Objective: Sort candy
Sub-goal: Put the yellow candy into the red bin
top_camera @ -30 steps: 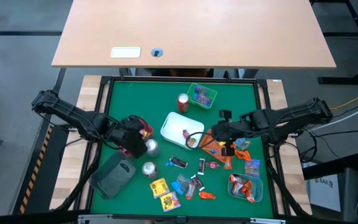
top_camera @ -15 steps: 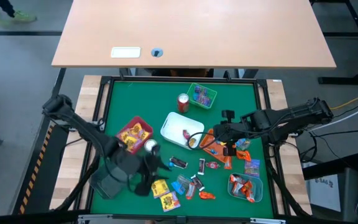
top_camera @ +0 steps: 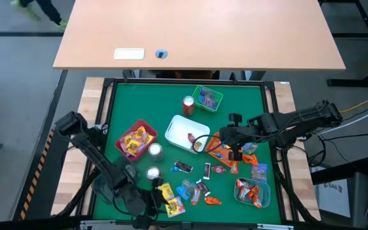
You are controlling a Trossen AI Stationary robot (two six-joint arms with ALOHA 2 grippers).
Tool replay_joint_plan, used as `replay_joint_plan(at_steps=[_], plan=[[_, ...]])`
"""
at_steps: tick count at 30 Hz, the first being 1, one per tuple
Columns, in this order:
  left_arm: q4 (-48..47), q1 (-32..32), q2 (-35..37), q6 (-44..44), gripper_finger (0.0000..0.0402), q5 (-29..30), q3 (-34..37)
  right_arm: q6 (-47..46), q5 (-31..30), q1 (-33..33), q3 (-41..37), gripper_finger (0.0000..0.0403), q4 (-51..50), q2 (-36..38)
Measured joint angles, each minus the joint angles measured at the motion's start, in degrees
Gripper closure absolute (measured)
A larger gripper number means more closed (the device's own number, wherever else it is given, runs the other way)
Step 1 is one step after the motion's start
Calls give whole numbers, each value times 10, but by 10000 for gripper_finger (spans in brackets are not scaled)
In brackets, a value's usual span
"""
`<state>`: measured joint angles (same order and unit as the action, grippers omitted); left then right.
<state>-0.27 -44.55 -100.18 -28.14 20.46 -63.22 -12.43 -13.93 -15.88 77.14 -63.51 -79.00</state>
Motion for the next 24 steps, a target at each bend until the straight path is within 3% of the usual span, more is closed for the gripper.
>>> replay_joint_plan(at_steps=[10, 18, 24], plan=[[-22, -10, -44, -32, 271, 1, 0, 0, 0, 0, 0, 267, 2, 0], [-111, -10, -46, -57, 271, 11, 0, 0, 0, 0, 0, 267, 0, 0], [-125, -10, -46, -63, 271, 11, 0, 0, 0, 0, 0, 267, 0, 0]])
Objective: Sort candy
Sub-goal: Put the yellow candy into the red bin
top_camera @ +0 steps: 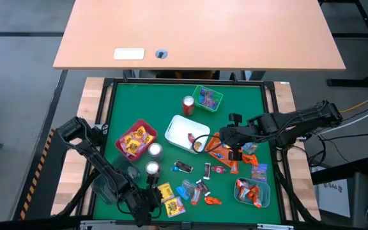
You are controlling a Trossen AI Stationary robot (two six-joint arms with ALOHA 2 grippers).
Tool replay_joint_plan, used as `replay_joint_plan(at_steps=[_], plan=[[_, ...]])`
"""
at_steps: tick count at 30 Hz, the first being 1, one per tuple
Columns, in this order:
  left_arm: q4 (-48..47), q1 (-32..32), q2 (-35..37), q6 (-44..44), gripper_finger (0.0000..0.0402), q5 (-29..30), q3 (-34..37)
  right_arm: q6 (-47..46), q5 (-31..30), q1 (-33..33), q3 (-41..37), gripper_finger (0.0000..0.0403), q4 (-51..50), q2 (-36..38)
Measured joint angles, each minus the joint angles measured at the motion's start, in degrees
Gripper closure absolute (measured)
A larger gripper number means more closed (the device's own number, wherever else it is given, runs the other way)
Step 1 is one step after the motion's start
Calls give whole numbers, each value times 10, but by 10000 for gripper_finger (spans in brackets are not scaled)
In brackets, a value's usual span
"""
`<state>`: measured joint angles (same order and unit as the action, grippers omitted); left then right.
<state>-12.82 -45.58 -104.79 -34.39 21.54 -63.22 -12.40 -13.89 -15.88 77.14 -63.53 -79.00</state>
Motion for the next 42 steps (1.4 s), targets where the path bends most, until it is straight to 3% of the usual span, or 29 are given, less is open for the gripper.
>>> replay_joint_plan(at_steps=[20, 33, 37, 42], plan=[[-41, 28, -1, 5, 271, 3, 0, 1, 0, 0, 0, 267, 0, 0], [-24, 28, -65, 4, 272, -27, -2, 3, 0, 0, 0, 267, -3, 0], [-25, 28, -65, 5, 293, -25, -2, 2, -6, -18, 0, 267, -17, 0], [-27, 28, -65, 2, 347, -24, -2, -2, -36, -74, 0, 267, -27, 8]])
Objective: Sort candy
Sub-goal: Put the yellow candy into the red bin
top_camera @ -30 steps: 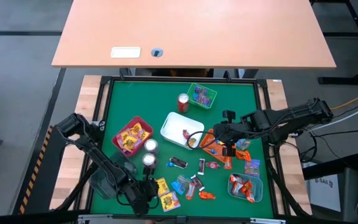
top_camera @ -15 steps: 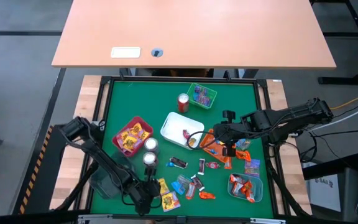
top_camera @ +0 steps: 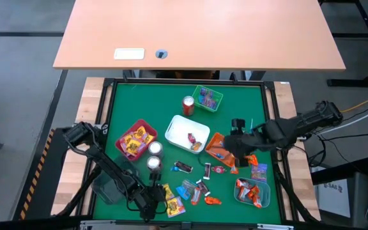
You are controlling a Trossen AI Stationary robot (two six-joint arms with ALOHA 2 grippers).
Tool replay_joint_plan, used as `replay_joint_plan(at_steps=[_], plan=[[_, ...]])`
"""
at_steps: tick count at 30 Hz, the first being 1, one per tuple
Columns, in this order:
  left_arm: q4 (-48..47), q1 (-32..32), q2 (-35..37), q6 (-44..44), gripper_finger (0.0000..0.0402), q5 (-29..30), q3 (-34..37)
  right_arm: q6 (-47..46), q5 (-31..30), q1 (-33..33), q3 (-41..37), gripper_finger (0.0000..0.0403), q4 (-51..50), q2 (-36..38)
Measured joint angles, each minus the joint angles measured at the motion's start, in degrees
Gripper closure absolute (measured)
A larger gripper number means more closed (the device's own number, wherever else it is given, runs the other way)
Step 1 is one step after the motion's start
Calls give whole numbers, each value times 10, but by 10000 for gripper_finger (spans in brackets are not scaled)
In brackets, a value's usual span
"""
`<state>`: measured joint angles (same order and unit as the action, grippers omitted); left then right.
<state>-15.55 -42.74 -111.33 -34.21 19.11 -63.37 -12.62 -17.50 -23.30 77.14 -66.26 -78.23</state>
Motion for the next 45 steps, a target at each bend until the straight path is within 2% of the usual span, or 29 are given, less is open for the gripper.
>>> replay_joint_plan(at_steps=[4, 6, 15, 22, 29, 33, 37, 45], plan=[[0, 0, 7, -1, 390, -6, 1, -17, -29, -45, 0, 267, -3, 5], [-3, 0, 16, -2, 397, -11, 2, -30, -30, -61, 0, 267, -3, 6], [-2, 0, 75, -2, 400, -12, 3, -112, -30, -139, 0, 267, 12, 1], [0, 1, 153, -2, 401, -3, 3, -163, -29, -180, 0, 267, 75, -2], [-28, 9, 261, 2, 401, 65, 2, -171, -24, -205, 0, 267, 137, -35], [-99, 21, 324, 2, 401, 134, 2, -171, -13, -206, 0, 267, 144, -61], [-219, 43, 372, -7, 401, 179, 2, -172, 16, -206, 0, 267, 146, -83], [-502, 114, 406, -111, 401, 177, 2, -172, 41, -206, 0, 267, 183, -129]])
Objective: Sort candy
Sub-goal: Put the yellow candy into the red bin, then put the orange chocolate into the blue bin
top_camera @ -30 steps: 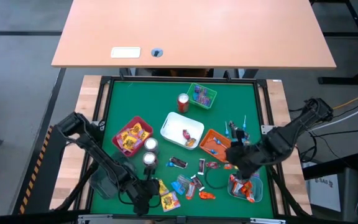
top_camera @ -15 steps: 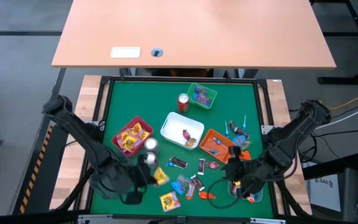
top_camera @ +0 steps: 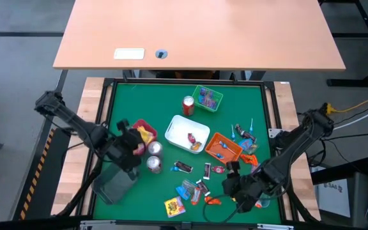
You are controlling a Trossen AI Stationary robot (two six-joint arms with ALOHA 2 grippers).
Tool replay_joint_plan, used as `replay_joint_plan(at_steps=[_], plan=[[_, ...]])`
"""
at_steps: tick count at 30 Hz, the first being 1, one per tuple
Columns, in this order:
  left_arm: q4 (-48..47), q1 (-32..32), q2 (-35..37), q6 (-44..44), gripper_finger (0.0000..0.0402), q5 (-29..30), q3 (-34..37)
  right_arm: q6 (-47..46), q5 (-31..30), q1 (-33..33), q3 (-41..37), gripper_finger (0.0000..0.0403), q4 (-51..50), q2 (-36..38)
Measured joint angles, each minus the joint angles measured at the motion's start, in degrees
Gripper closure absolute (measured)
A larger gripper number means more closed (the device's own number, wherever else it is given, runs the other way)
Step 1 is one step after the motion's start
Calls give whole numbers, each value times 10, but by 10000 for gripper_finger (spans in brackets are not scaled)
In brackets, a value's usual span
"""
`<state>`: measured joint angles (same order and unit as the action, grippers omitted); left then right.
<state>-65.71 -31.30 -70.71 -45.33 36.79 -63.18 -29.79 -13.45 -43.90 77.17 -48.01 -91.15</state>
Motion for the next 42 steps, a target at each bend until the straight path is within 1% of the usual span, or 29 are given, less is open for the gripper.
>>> replay_joint_plan(at_steps=[2, 5, 11, 17, 20, 23, 31, 38, 42], plan=[[-39, 15, -3, -7, 401, -10, 0, 0, 13, 0, 0, 267, 12, -10], [-66, 34, -9, -8, 401, -18, 0, -7, 38, 0, 0, 267, 30, -20], [-87, 54, -10, -7, 396, -19, 0, -77, 37, 0, 0, 267, 66, -36], [-104, 54, -10, -6, 345, -19, 0, -130, 36, 0, 0, 267, 61, -56], [-103, 54, -10, -6, 321, -19, 0, -136, 36, 0, 0, 267, 62, -69], [-98, 54, -10, -7, 309, -19, 0, -136, 36, 0, 0, 267, 62, -84], [-73, 54, -10, -8, 309, -19, 0, -139, 39, 0, 0, 267, 70, -91], [-66, 54, -10, -8, 309, -19, 0, -221, 40, -1, 0, 267, 81, -100], [-66, 54, -10, -8, 309, -19, 0, -240, 48, -8, 0, 267, 95, -125]])
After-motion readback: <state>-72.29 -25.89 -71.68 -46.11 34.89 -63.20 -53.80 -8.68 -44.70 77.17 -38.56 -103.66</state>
